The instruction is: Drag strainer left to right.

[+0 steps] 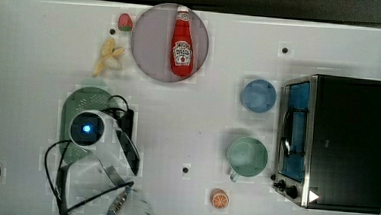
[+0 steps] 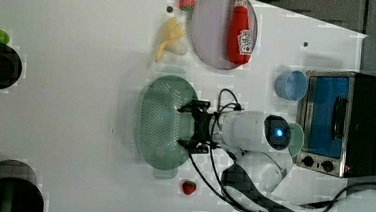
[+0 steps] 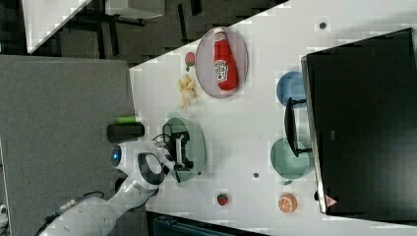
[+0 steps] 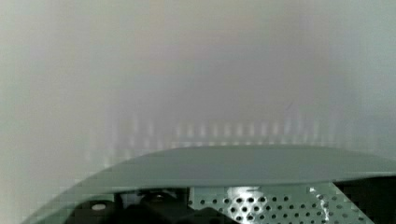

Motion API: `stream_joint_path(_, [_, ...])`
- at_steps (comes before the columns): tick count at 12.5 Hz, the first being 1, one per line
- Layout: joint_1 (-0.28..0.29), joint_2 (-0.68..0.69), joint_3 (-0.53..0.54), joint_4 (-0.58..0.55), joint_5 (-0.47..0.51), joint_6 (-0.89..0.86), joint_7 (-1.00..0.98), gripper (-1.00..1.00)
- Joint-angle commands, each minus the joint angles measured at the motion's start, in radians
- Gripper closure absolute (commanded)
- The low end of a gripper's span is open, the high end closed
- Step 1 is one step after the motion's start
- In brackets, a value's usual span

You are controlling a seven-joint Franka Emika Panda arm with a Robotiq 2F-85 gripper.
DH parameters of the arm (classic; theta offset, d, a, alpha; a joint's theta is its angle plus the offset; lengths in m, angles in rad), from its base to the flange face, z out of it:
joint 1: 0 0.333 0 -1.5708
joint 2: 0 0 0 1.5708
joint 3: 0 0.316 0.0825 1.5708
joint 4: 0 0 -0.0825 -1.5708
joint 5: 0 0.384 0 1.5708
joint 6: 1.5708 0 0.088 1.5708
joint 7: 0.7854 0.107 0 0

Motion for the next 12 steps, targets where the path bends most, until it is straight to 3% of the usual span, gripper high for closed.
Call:
stream_joint_path(1, [-0.071, -0.038, -0.016, -0.023, -0.028, -0.005, -0.083, -1.00])
stream_joint_path(12, [-0.236, -0.095, -0.116, -0.083, -0.028, -0.007, -0.328, -1.00])
